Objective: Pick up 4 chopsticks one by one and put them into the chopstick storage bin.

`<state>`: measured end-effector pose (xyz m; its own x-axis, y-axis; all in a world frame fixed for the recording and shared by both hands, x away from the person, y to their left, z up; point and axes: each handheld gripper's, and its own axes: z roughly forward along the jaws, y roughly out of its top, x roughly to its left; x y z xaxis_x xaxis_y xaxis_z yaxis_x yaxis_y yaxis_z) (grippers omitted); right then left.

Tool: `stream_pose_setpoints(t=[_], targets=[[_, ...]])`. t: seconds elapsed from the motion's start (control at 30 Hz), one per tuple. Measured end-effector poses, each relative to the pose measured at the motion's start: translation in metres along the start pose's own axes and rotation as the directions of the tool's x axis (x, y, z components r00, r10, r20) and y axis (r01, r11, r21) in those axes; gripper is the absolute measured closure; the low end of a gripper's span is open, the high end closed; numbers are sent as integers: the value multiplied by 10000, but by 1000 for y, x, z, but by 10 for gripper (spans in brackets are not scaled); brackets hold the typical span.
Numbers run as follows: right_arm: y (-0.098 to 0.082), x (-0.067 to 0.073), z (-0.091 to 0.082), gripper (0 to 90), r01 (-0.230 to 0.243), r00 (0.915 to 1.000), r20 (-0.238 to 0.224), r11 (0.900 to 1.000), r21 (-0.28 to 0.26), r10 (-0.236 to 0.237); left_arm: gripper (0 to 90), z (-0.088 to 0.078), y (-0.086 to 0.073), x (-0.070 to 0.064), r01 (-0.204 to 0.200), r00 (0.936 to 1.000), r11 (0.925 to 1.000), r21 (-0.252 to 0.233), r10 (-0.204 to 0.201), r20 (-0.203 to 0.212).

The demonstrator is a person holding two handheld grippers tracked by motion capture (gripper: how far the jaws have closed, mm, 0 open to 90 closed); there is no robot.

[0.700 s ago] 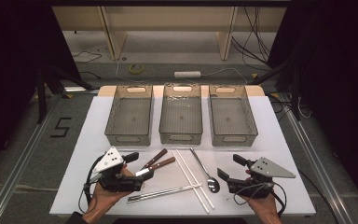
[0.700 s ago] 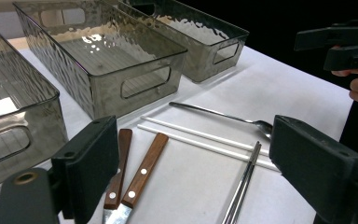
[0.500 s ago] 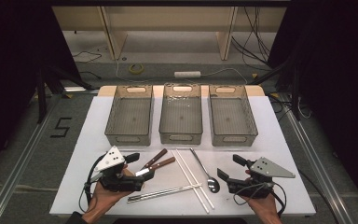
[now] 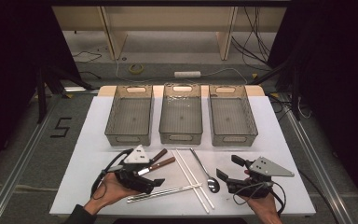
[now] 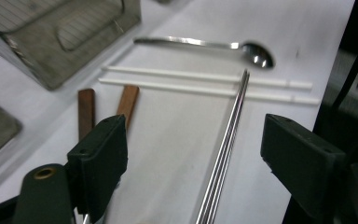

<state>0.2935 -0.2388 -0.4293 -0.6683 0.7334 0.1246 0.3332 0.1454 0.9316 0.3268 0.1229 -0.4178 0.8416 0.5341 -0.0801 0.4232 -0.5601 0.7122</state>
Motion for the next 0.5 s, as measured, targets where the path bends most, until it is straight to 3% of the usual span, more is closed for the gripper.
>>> stream_pose_setpoints(t=[0.17, 0.37, 0.5], targets=[[0, 0, 1, 239, 13, 10000, -87, 10000, 48, -13, 271, 19, 4, -4, -679, 9977, 9895, 1278, 666, 144], [0, 0, 1, 243, 16, 9998, -191, 9999, 119, -14, 334, 29, 4, -5, -1024, 9946, 9730, 2068, 967, 371], [0, 1, 3, 244, -14, 9997, -228, 9998, 209, 19, 390, 37, 4, -5, -1345, 9909, 9512, 2777, 1263, 471]])
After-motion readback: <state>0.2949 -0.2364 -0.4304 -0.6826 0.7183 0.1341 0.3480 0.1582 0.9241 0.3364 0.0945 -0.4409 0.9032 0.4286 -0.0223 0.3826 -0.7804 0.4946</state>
